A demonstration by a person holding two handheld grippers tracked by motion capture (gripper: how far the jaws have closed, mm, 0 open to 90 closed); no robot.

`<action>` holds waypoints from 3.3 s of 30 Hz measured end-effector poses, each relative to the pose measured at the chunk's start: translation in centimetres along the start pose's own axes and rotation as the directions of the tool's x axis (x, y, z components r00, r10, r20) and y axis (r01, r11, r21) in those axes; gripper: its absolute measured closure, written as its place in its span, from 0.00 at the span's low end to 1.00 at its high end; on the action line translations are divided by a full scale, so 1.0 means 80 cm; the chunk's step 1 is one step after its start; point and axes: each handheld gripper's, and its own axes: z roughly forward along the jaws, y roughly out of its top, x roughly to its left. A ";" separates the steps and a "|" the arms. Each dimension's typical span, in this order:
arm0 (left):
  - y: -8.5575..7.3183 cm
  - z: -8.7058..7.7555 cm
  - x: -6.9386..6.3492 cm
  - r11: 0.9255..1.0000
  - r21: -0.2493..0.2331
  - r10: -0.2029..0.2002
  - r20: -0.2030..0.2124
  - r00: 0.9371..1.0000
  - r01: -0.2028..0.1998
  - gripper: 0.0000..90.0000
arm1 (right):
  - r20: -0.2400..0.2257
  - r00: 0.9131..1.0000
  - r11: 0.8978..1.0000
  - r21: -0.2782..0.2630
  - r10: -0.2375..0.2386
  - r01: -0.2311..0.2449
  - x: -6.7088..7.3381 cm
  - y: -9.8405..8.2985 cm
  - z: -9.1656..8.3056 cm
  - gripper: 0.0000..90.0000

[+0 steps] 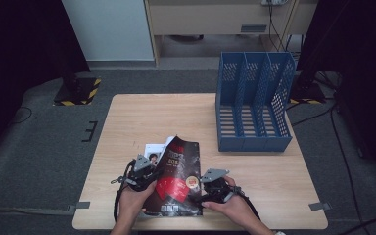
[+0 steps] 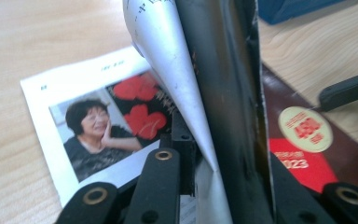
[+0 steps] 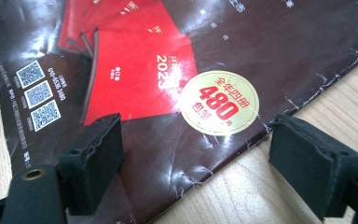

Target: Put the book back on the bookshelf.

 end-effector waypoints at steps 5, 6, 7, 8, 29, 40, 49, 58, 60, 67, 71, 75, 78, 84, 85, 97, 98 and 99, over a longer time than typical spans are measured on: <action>0.004 -0.010 -0.007 0.999 -0.043 0.023 0.008 1.000 -0.023 0.93 | -0.014 0.999 0.999 -0.012 0.038 -0.038 -0.006 0.001 -0.001 0.18; 0.004 -0.010 -0.007 0.999 -0.043 0.023 0.008 1.000 -0.023 0.93 | -0.016 0.999 0.999 -0.015 0.041 -0.042 -0.008 0.001 -0.001 0.18; 0.005 -0.013 -0.009 0.998 -0.060 0.025 0.013 1.000 -0.024 0.93 | -0.020 0.999 0.999 -0.017 0.048 -0.049 -0.008 0.001 -0.001 0.18; 0.005 -0.013 -0.009 0.998 -0.060 0.025 0.013 1.000 -0.024 0.93 | -0.020 0.999 0.999 -0.017 0.048 -0.049 -0.008 0.001 -0.001 0.18; 0.003 -0.026 -0.005 0.992 -0.125 -0.007 -0.135 0.991 -0.010 0.51 | -0.073 0.995 0.997 -0.033 0.065 -0.068 -0.011 0.002 0.004 0.18; -0.008 -0.018 0.018 1.000 -0.007 0.013 -0.215 0.976 -0.015 0.48 | -0.072 0.995 0.997 -0.033 0.065 -0.067 -0.011 0.002 0.004 0.18; -0.019 -0.003 0.032 0.994 0.113 0.017 -0.223 0.975 0.009 0.46 | -0.075 0.995 0.997 -0.033 0.067 -0.069 -0.011 0.002 0.004 0.18; -0.027 0.012 0.049 0.987 0.145 -0.032 -0.234 0.972 0.067 0.35 | -0.074 0.995 0.997 -0.033 0.067 -0.070 -0.011 0.002 0.004 0.18; -0.030 0.019 0.058 0.984 0.132 -0.088 -0.200 0.976 0.116 0.34 | -0.076 0.995 0.997 -0.034 0.068 -0.071 -0.011 0.002 0.004 0.18; -0.029 0.012 0.062 0.983 0.100 -0.136 -0.175 0.975 0.155 0.61 | -0.082 0.994 0.997 -0.034 0.068 -0.071 -0.011 0.002 0.004 0.18; -0.025 0.003 0.053 0.980 0.058 -0.187 -0.065 0.980 0.191 0.79 | -0.081 0.994 0.997 -0.031 0.069 -0.071 -0.010 0.002 0.004 0.18; -0.022 0.011 0.024 0.986 0.144 -0.081 -0.008 0.997 0.081 0.74 | -0.080 0.994 0.997 -0.033 0.069 -0.071 -0.010 0.002 0.004 0.18; -0.021 0.016 0.014 0.984 0.176 -0.021 -0.030 0.999 0.026 0.66 | -0.080 0.994 0.997 -0.030 0.068 -0.070 -0.010 0.002 0.004 0.18; -0.015 0.024 0.011 0.989 0.147 -0.019 -0.046 0.999 0.026 0.90 | -0.080 0.995 0.997 -0.029 0.064 -0.067 -0.010 0.002 0.004 0.18; -0.015 0.021 0.012 0.990 0.132 -0.035 -0.038 0.999 0.040 0.95 | -0.080 0.995 0.997 -0.029 0.066 -0.068 -0.010 0.002 0.004 0.18; -0.002 -0.023 -0.008 0.999 -0.054 0.004 -0.023 1.000 -0.005 1.00 | -0.087 0.990 0.993 -0.036 0.112 -0.116 -0.017 0.003 0.003 0.16; -0.002 -0.023 -0.008 0.999 -0.054 0.004 -0.023 1.000 -0.005 1.00 | -0.089 0.988 0.991 -0.034 0.125 -0.128 -0.019 0.004 0.003 0.15; -0.001 -0.026 -0.009 0.998 -0.066 0.003 -0.021 1.000 -0.004 1.00 | -0.089 0.988 0.991 -0.034 0.125 -0.128 -0.019 0.004 0.003 0.15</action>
